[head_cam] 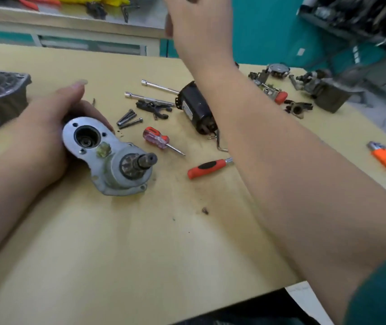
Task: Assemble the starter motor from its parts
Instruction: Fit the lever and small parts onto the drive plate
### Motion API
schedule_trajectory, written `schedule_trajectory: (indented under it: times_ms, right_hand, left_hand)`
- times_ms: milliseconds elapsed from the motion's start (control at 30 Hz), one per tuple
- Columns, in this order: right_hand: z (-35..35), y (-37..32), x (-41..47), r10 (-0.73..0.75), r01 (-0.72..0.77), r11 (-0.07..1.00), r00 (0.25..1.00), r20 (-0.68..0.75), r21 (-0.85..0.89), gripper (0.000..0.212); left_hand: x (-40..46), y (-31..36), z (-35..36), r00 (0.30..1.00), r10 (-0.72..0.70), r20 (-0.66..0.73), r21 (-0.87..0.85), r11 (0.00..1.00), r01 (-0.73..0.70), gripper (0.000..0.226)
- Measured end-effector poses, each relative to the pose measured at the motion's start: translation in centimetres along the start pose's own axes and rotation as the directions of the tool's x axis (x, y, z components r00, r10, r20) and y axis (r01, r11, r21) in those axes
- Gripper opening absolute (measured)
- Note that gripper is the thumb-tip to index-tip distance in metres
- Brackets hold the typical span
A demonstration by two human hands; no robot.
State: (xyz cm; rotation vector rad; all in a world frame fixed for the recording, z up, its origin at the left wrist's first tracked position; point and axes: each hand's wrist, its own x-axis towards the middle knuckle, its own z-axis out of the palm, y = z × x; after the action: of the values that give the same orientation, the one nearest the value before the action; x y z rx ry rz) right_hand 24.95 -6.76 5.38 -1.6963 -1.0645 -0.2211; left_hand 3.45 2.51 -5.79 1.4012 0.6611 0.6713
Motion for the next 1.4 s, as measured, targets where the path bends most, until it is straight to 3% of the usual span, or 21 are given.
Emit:
schedule_trajectory:
  times_ms: [100,167,200,267,300,333,367,467,600,800,833,933,1000,1167,1267,1400]
  right_hand:
    - [-2.1,-0.6,0.6,0.044,-0.047,0.999,0.991,0.124,0.019,0.025]
    - [-4.3,-0.6,-1.1,-0.004,-0.022,0.997,0.945,0.328,0.075,0.025]
    - [-5.4,-0.5,-2.4,-0.02,0.023,1.0,0.855,0.518,0.0,0.021]
    - [-6.8,-0.2,-5.4,0.083,0.191,0.96,0.503,0.86,-0.205,0.013]
    - [-7.2,0.1,-6.8,0.153,0.278,0.927,0.33,0.932,-0.251,0.018]
    - [-7.4,0.5,-8.1,0.196,0.333,0.907,0.212,0.958,-0.259,0.026]
    - [-7.5,0.9,-9.0,0.212,0.35,0.9,0.168,0.963,-0.259,0.033]
    - [-7.9,1.0,-10.7,0.154,0.4,0.889,0.2,0.968,-0.224,0.039]
    - [-8.3,0.7,-12.0,0.111,0.373,0.915,0.137,0.984,-0.155,0.029]
    - [-8.0,1.7,-12.9,0.014,0.407,0.904,0.273,0.962,-0.129,0.009]
    - [-8.0,1.8,-12.7,-0.013,0.389,0.913,0.327,0.945,-0.123,0.007]
    - [-7.4,2.1,-10.8,0.001,0.136,0.984,0.638,0.77,-0.113,0.004]
    - [-6.1,2.3,-9.0,0.071,0.051,0.986,0.729,0.68,-0.157,0.008]
    - [-1.9,2.4,-6.5,0.157,0.031,0.963,0.745,0.649,-0.269,0.012]
    - [-0.4,1.5,-5.8,0.091,0.007,0.989,0.766,0.636,-0.151,0.013]
    - [0.7,0.5,-6.4,0.026,-0.061,0.998,0.778,0.627,0.035,0.005]
  left_hand:
    - [-0.4,0.1,0.1,1.0,0.028,0.01,0.005,1.0,-0.028,0.078]
    - [-0.3,0.2,0.2,0.998,0.061,0.007,0.019,0.998,-0.061,0.076]
    - [-0.3,0.1,0.2,0.997,0.078,-0.004,0.029,0.997,-0.078,0.073]
    - [-0.1,0.1,0.0,0.995,0.096,-0.016,0.048,0.994,-0.095,0.071]
    - [-0.1,0.1,0.0,0.995,0.095,-0.008,0.055,0.994,-0.095,0.071]
    - [-0.1,0.1,0.1,0.996,0.093,-0.001,0.058,0.994,-0.093,0.071]
    - [-0.1,0.2,0.2,0.996,0.093,0.002,0.059,0.994,-0.093,0.07]
    - [-0.3,0.2,0.3,0.993,0.116,0.007,0.06,0.991,-0.116,0.069]
    - [-0.5,0.4,0.4,0.992,0.129,0.002,0.061,0.99,-0.128,0.067]
    - [-0.6,0.6,0.4,0.994,0.109,0.007,0.052,0.993,-0.109,0.068]
    - [-0.6,0.6,0.4,0.993,0.115,0.01,0.062,0.991,-0.115,0.068]
    - [-0.6,0.5,0.2,0.988,0.152,0.019,0.127,0.98,-0.153,0.064]
    - [-0.7,0.5,0.1,0.985,0.171,0.014,0.163,0.972,-0.171,0.063]
    - [-1.6,0.2,0.2,0.968,0.245,-0.046,0.273,0.936,-0.224,0.07]
    - [-1.8,0.1,0.4,0.969,0.241,-0.057,0.278,0.936,-0.216,0.074]
    - [-1.6,0.3,0.4,0.987,0.161,-0.012,0.144,0.977,-0.158,0.081]
